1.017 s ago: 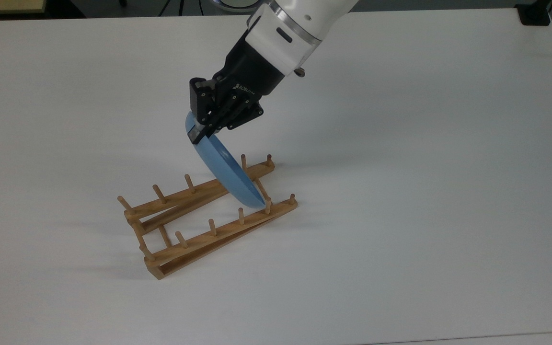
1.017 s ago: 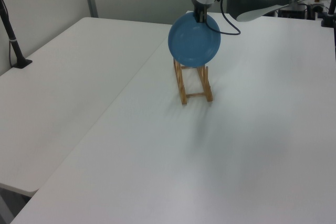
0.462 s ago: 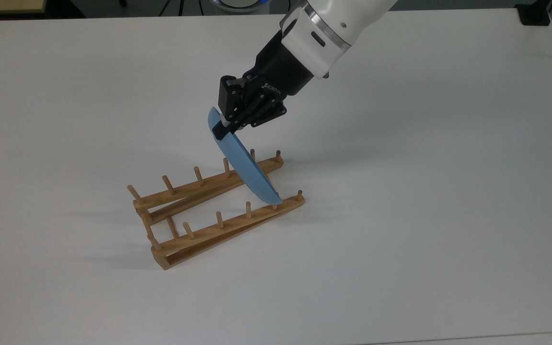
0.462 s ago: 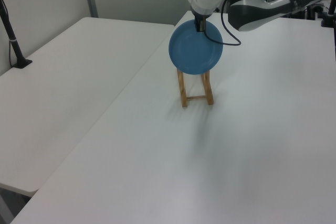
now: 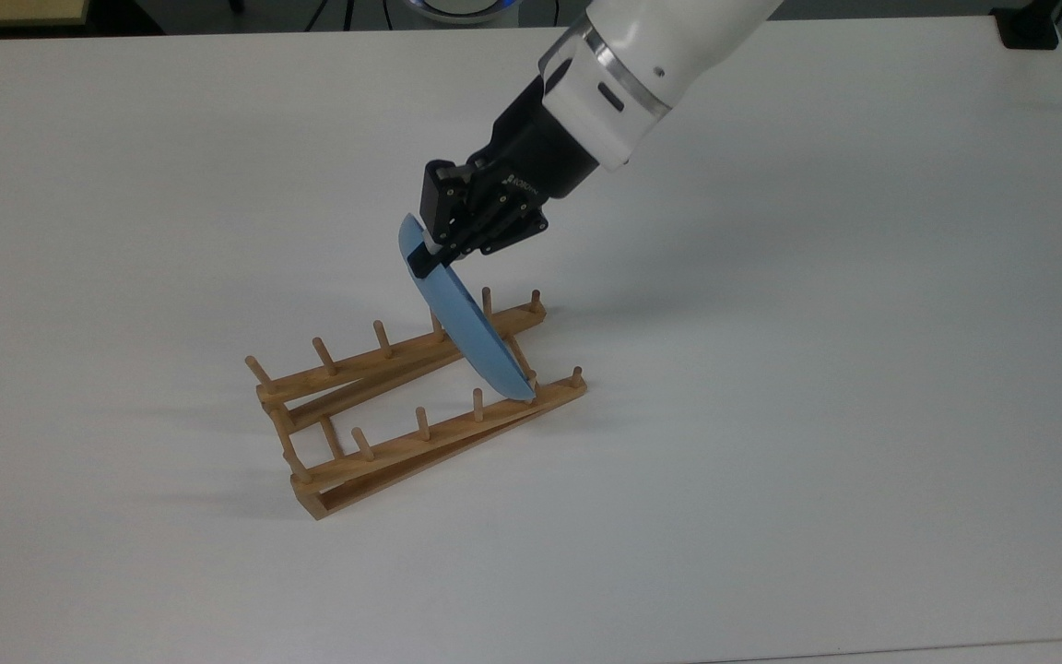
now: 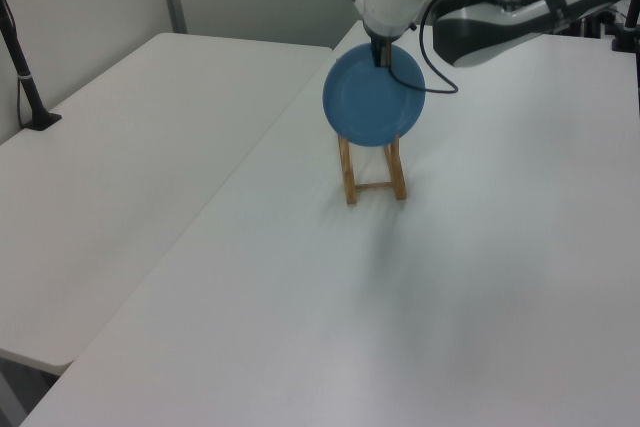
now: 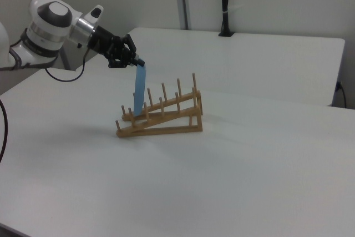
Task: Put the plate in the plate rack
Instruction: 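Lower the plate edge-first between the rack pegs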
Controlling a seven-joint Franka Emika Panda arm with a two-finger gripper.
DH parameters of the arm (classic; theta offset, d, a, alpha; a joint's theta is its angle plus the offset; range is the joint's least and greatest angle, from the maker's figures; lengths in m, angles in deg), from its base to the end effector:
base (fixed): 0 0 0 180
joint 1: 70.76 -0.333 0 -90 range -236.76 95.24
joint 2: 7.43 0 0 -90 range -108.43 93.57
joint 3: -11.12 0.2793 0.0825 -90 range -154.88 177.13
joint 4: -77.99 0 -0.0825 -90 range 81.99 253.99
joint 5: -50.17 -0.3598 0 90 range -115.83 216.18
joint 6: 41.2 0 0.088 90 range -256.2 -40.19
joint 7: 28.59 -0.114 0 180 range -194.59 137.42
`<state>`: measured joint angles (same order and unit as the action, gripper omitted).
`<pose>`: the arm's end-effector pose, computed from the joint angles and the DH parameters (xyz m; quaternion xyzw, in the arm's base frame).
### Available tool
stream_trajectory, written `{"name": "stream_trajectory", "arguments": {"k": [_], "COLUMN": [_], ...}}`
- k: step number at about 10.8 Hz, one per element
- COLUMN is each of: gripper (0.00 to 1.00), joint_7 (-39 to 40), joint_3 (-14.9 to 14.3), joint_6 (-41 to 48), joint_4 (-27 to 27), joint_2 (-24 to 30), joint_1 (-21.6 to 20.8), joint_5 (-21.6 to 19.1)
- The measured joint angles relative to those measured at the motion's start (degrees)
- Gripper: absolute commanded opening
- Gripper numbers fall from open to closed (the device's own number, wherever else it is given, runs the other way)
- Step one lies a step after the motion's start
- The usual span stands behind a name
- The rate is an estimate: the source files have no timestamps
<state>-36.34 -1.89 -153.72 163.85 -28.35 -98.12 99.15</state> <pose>0.6387 0.1284 0.4680 0.8813 0.1971 0.1279 0.4100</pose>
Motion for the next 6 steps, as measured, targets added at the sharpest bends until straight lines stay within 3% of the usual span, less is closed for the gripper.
{"name": "stream_trajectory", "arguments": {"k": [1, 2, 3, 6], "gripper": [0.28, 0.53, 1.0, 1.0], "joint_7": [-0.21, -0.58, -1.28, -6.17], "joint_3": [0.0, 0.0, 0.0, 0.0], "joint_6": [0.0, -0.02, -0.04, -2.0], "joint_4": [0.21, 0.3, 0.37, 0.61], "joint_2": [-0.76, -1.49, -2.02, -2.71], "joint_1": [0.05, 0.11, 0.24, 0.67], "joint_5": [0.0, 0.0, 0.0, 0.0]}}
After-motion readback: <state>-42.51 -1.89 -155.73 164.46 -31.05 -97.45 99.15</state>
